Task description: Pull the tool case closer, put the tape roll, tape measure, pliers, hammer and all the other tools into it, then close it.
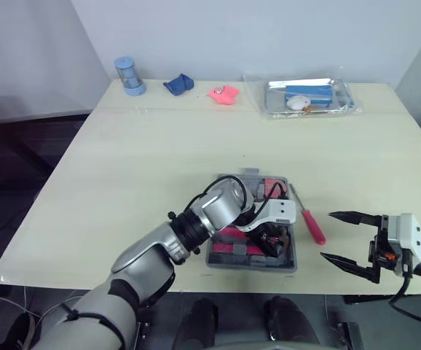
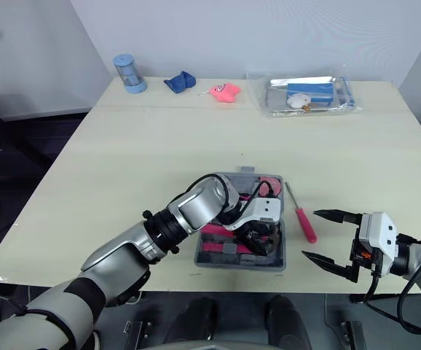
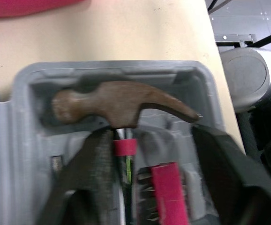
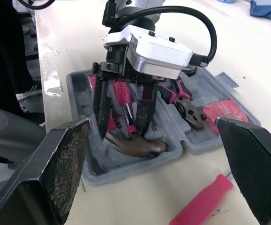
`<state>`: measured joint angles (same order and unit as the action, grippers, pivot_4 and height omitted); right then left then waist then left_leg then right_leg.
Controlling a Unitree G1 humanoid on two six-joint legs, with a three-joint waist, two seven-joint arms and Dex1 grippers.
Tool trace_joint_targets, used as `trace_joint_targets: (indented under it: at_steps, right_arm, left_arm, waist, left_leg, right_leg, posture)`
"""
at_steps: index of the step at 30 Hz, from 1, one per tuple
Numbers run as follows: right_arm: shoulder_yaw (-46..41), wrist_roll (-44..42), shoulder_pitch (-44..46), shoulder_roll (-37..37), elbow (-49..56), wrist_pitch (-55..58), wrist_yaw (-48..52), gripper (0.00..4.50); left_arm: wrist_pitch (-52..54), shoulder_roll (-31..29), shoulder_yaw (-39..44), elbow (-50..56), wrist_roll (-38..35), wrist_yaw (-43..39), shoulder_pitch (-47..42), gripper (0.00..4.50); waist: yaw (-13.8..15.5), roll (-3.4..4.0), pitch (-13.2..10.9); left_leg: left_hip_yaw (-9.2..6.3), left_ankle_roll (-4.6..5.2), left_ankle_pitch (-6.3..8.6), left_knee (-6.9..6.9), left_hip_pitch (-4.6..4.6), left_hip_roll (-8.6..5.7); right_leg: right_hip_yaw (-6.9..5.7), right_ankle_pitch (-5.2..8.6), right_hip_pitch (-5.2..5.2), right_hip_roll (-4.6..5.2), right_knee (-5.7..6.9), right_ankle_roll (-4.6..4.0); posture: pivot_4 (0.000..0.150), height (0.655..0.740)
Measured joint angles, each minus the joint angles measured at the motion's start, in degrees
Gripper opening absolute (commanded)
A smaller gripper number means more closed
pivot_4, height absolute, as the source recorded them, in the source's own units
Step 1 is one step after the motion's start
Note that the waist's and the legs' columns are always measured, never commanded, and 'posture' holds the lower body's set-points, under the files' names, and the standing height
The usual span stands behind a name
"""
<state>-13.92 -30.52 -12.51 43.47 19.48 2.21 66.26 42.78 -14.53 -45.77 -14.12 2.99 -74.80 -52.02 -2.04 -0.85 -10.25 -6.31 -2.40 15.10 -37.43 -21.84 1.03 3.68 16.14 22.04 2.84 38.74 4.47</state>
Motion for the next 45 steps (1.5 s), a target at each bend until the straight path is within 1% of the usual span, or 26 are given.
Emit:
trace_joint_targets:
  at_steps: [6, 10, 14, 17, 19, 20, 21, 24, 25, 27, 30, 34, 41, 45]
  right_arm:
    - [0.35, 0.03, 0.4, 0.0, 0.0, 0.0, -0.32, 4.5]
    - [0.68, 0.03, 0.7, 0.0, 0.0, 0.0, -0.35, 4.5]
    - [0.83, 0.05, 0.95, 0.0, -0.01, 0.0, -0.38, 4.5]
    - [1.42, 0.1, 1.5, -0.01, -0.03, 0.0, -0.39, 4.5]
    - [1.76, 0.2, 1.6, -0.01, -0.05, 0.0, -0.39, 4.5]
    - [1.77, 0.25, 1.6, -0.01, -0.11, 0.0, -0.39, 4.5]
    - [1.77, 0.27, 1.61, -0.01, -0.13, 0.0, -0.39, 4.5]
    - [1.78, 0.31, 1.62, -0.01, -0.23, -0.01, -0.39, 4.5]
    - [1.8, 0.32, 1.66, -0.01, -0.26, -0.03, -0.38, 4.5]
    - [1.81, 0.33, 1.72, -0.01, -0.32, -0.05, -0.34, 4.5]
    - [1.81, 0.33, 2.19, -0.01, -0.64, -0.07, -0.18, 4.5]
    - [1.81, 0.34, 2.79, -0.01, -1.09, -0.14, 0.26, 4.5]
    - [1.81, 0.35, 2.81, -0.01, -1.62, -0.16, 0.77, 4.5]
    - [1.81, 0.35, 2.76, -0.01, -1.62, -0.16, 0.75, 4.5]
  left_arm:
    - [2.42, -2.05, 1.18, 3.23, -0.83, -0.52, -1.66, 3.08]
    - [4.71, -3.83, 3.15, 6.94, -3.31, -1.81, -1.9, 3.08]
    - [4.53, -5.2, 7.5, 8.2, -6.16, -2.12, -2.0, 3.08]
    - [1.36, -4.88, 12.33, 7.03, -8.22, -0.04, -1.36, 3.08]
    - [-1.37, -4.99, 15.54, 6.17, -9.69, 0.9, 0.43, 2.57]
    - [-2.77, -5.33, 16.85, 6.01, -10.36, 1.14, 1.86, 2.47]
    - [-3.81, -5.73, 17.54, 5.98, -10.75, 1.24, 3.0, 1.93]
    - [-7.67, -7.74, 19.25, 5.52, -11.23, 1.38, 7.02, 0.55]
    - [-9.17, -8.12, 20.15, 5.58, -11.58, 1.38, 8.51, 0.24]
    - [-12.13, -8.89, 21.15, 5.92, -12.18, 1.41, 11.2, 0.24]
    - [-15.41, -8.55, 22.07, 6.04, -12.33, 2.5, 14.24, 0.24]
    - [-18.42, -7.73, 23.61, 6.03, -13.17, 3.32, 15.05, 0.24]
    - [-26.13, -7.58, 24.35, 0.34, -13.27, 2.89, 16.93, 0.24]
    - [-28.82, -7.2, 24.49, -0.32, -13.38, 1.96, 17.9, 0.24]
  waist:
    - [-0.19, 0.0, 0.0]
    - [-0.22, 0.0, 0.0]
    - [-0.2, 0.0, 0.0]
    - [-0.2, 0.01, 0.0]
    - [-0.3, 0.01, 0.0]
    - [-0.32, 0.01, 0.0]
    - [-0.32, 0.01, 0.0]
    - [-0.22, 0.01, 0.0]
    - [-0.2, 0.01, 0.0]
    - [-0.16, 0.02, 0.0]
    - [-0.04, 0.01, 0.0]
    - [0.0, 0.01, 0.0]
    - [-0.27, 0.02, 0.01]
    - [-0.15, 0.02, 0.01]
  left_leg:
    - [-0.03, 0.0, 0.0, 0.01, 0.0, 0.0]
    - [-0.03, 0.0, 0.0, 0.01, -0.01, 0.0]
    - [-0.04, 0.0, 0.0, 0.01, -0.01, 0.0]
    - [-0.04, 0.0, 0.0, 0.01, 0.0, 0.0]
    - [-0.04, 0.0, 0.0, 0.01, 0.02, 0.0]
    - [-0.04, 0.0, 0.0, 0.01, 0.01, 0.01]
    - [-0.04, -0.01, 0.0, 0.01, 0.02, 0.01]
    - [-0.04, -0.01, 0.0, 0.01, 0.01, 0.01]
    - [-0.04, -0.01, 0.0, 0.01, 0.0, 0.01]
    - [-0.04, -0.01, 0.0, 0.01, 0.01, 0.01]
    - [-0.04, 0.0, 0.0, 0.01, 0.0, 0.01]
    - [-0.04, 0.0, 0.0, 0.0, 0.0, 0.01]
    - [-0.05, 0.0, 0.0, 0.01, 0.03, 0.01]
    - [-0.04, 0.0, 0.0, 0.01, 0.02, 0.01]
  right_leg:
    - [-0.01, 0.0, 0.01, -0.01, 0.0, 0.0]
    - [-0.01, 0.01, 0.01, -0.01, 0.0, 0.0]
    - [-0.01, 0.01, 0.01, -0.01, 0.0, 0.0]
    - [-0.01, 0.01, 0.01, 0.0, 0.0, 0.0]
    - [-0.01, 0.01, 0.01, 0.0, 0.0, 0.0]
    - [-0.01, 0.01, 0.01, -0.01, 0.0, 0.0]
    - [-0.01, 0.01, 0.01, -0.01, 0.0, 0.0]
    - [-0.01, 0.01, 0.01, 0.0, 0.01, 0.0]
    - [-0.01, 0.0, 0.01, 0.0, 0.01, 0.0]
    - [-0.01, 0.0, 0.01, 0.01, 0.0, 0.0]
    - [-0.01, 0.0, 0.01, 0.01, 0.0, 0.0]
    - [-0.02, 0.0, 0.01, 0.01, 0.0, 0.0]
    - [-0.02, 0.0, 0.01, 0.0, 0.04, 0.0]
    - [-0.01, 0.0, 0.01, 0.01, 0.03, 0.0]
  posture:
    - [0.15, 0.74]
    - [0.15, 0.74]
    - [0.15, 0.74]
    - [0.15, 0.74]
    - [0.15, 0.74]
    - [0.15, 0.74]
    - [0.15, 0.74]
    - [0.15, 0.74]
    - [0.15, 0.74]
    - [0.15, 0.74]
    - [0.15, 0.74]
    - [0.15, 0.74]
    - [0.15, 0.74]
    - [0.15, 0.74]
